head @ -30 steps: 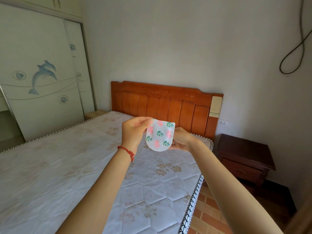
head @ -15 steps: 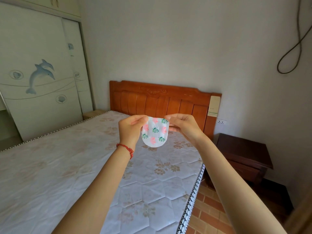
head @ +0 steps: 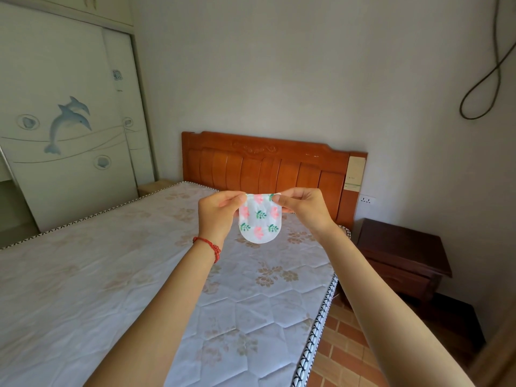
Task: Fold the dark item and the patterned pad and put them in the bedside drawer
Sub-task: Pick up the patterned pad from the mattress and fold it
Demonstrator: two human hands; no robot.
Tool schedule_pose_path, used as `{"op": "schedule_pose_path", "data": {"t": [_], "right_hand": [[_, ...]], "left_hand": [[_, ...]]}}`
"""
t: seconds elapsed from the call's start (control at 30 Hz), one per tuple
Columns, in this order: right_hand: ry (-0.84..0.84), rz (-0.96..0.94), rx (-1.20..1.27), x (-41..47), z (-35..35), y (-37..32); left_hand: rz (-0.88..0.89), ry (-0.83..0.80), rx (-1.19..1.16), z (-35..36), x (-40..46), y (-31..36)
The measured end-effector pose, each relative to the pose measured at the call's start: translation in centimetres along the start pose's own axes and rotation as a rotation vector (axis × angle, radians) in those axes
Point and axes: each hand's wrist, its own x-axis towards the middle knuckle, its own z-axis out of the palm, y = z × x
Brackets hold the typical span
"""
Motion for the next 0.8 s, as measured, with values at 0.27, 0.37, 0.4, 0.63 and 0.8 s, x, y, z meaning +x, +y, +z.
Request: {"op": "schedule_pose_path", "data": {"t": [0.27,0.37,0.4,0.63,0.8], "right_hand": [[-0.008,-0.062,-0.098,-0.01,-0.28,-0.16],[-0.072,-0.067,-0.141,0.06,-0.50,-0.21],[-0.093,-0.066,-0.157,0.06,-0.50,-0.24],[-0.150,-0.087,-0.173,-0.03,-0.06,-0.33],[-0.144,-0.093,-0.180,-0.18,0.06,-0.16]], "left_hand": [[0.017,0.041,0.056,-0.67,0.44,-0.53],[0.097,0.029,0.198,-0.84,0.79,-0.52],[0.121,0.005,0.235,-0.79,0.79,-0.34],[0.153,-0.282,0.370,-0.12,0.77,-0.44],[0.119,-0.324,0.411,0.10,0.54,-0.93]]}}
